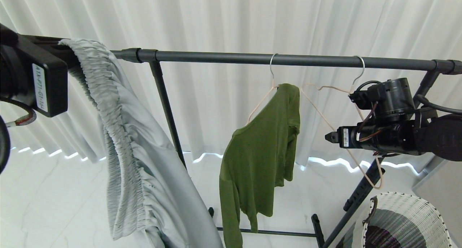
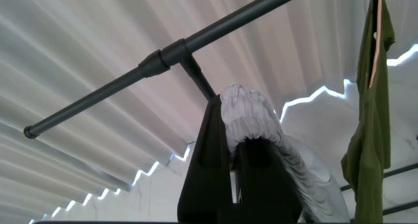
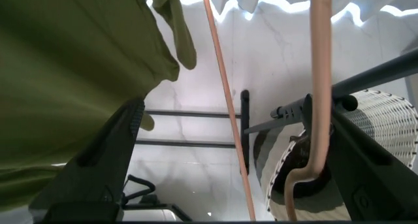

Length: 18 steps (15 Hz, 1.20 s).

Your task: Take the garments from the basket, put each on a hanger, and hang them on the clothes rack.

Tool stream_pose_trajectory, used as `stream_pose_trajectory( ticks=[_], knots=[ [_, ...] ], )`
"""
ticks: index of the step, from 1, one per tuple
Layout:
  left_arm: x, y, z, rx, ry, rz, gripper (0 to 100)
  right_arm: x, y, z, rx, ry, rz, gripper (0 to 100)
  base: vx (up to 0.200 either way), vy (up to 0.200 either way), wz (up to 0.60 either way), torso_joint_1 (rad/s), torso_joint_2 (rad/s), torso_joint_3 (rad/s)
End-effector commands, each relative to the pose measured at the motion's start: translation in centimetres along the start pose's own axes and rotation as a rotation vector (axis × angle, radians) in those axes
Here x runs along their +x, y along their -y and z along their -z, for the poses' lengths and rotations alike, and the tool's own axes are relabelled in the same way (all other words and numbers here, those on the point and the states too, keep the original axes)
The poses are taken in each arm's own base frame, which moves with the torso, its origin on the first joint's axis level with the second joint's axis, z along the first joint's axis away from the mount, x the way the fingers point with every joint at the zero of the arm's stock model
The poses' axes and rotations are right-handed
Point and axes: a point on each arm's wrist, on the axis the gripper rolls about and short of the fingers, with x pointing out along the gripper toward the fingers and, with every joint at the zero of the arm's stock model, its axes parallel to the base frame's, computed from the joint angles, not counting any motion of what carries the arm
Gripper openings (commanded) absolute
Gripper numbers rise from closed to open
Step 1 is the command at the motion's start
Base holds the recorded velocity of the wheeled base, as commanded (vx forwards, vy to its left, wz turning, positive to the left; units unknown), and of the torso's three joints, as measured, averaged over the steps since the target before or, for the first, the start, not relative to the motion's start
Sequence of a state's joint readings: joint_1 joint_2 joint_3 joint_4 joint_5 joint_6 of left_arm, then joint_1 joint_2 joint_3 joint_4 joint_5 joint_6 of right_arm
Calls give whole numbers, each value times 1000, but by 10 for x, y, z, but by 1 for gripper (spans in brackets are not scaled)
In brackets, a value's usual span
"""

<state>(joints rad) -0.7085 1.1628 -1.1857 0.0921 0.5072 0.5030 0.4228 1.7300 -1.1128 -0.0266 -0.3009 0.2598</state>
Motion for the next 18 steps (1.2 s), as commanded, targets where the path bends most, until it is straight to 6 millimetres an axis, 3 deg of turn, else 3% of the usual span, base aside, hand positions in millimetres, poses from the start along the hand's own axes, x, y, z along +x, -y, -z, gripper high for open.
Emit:
stream_pose_trajectory(
  ticks=[1,2,3,14,18],
  knots=[
    [0,0,0,-1,1,-1,0,0,0,0,0,0,1,100,0,0,0,0,0,0],
    [0,0,0,-1,1,-1,0,0,1,0,-1,0,2,100,0,0,0,0,0,0],
    [0,0,0,-1,1,-1,0,1,3,-1,-1,0,7,0,0,0,0,0,0,0],
    [0,0,0,1,0,-2,0,-2,6,-4,19,17,18,0,0,0,0,0,0,0],
    [0,0,0,-1,1,-1,0,-21,11,-12,37,67,14,0,0,0,0,0,0,0]
  ],
)
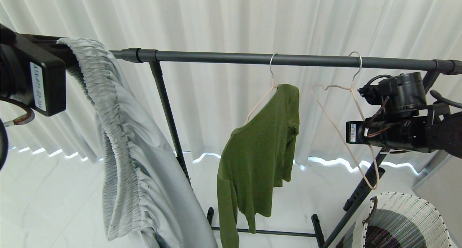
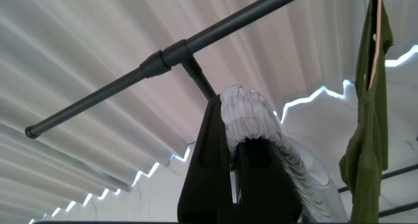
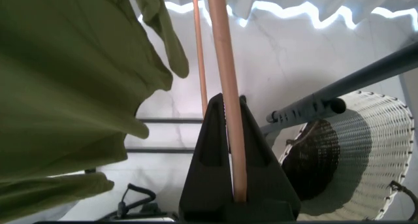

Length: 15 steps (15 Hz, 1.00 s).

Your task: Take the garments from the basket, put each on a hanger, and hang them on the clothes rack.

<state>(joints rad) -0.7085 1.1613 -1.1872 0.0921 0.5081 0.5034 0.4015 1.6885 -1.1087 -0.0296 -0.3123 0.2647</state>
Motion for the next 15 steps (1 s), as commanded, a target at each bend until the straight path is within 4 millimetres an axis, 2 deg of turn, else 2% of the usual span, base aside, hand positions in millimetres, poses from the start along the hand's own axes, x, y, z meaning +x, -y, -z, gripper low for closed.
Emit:
stream_pose_trajectory(
  ticks=[1,9,15],
  knots=[
    [0,0,0,0,-1,1,0,-13,3,-6,13,37,-8,0,0,0,0,0,0,0],
    [-1,0,0,-1,2,0,0,-42,8,-20,36,150,-33,0,0,0,0,0,0,0],
    [0,0,0,5,-1,0,0,-80,27,7,-8,149,-42,0,0,0,0,0,0,0]
  ],
)
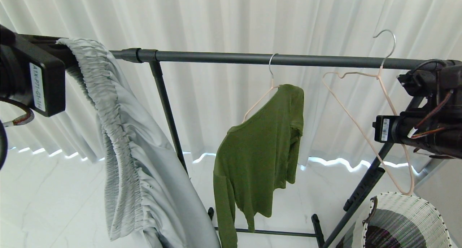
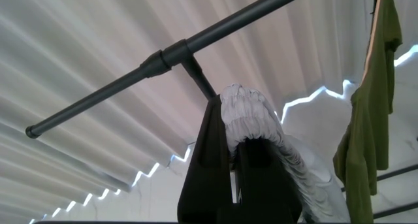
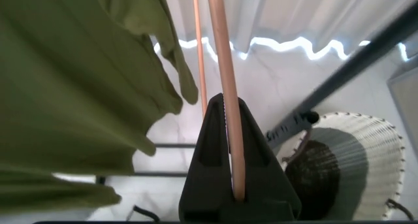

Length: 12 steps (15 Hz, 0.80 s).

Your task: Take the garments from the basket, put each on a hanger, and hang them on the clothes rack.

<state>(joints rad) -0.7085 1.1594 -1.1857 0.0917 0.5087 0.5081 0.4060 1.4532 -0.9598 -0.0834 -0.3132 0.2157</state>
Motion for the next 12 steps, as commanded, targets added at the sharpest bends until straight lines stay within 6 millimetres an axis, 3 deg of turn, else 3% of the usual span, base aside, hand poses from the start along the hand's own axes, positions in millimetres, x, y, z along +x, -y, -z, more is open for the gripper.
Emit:
stream_pose_trajectory(
  ticks=[1,8,12],
  knots=[
    [1,0,0,11,-2,1,0,-20,7,4,-3,21,-8,0,-200,0,0,7,7,-2],
    [1,0,0,19,-3,-1,0,-29,6,6,-9,30,-34,0,-200,0,0,2,4,4],
    [2,2,1,21,-6,3,0,-41,-12,8,-36,41,-126,0,-200,0,0,4,5,1]
  ],
)
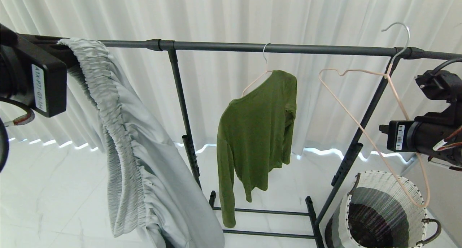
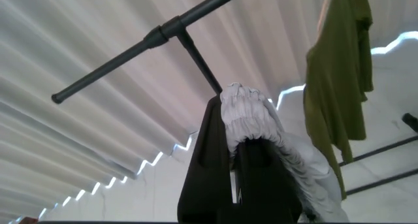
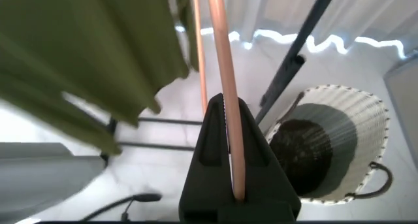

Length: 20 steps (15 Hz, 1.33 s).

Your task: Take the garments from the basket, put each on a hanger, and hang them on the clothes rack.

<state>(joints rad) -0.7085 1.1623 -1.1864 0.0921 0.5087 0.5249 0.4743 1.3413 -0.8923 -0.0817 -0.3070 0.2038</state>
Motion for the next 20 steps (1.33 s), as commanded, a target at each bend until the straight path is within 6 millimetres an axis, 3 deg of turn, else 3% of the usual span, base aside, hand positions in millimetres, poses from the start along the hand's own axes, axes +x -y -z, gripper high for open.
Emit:
stream_pose_trajectory(
  ticks=[1,7,13,16,20],
  knots=[
    [1,1,1,2,-4,2,0,-10,-16,1,-25,9,-84,0,-200,0,0,2,7,2],
    [9,15,11,33,-47,42,0,-43,-50,11,-139,-3,-352,0,0,0,0,0,0,0],
    [51,37,13,-44,-171,-1,0,-70,-53,21,-308,-30,-602,0,0,0,0,0,0,0],
    [78,39,1,-160,-190,-71,0,-76,-58,18,-324,-21,-675,0,0,0,0,0,0,0],
    [98,42,-10,-242,-180,-87,0,-84,-72,20,-358,-44,-762,0,0,0,0,0,0,0]
  ],
)
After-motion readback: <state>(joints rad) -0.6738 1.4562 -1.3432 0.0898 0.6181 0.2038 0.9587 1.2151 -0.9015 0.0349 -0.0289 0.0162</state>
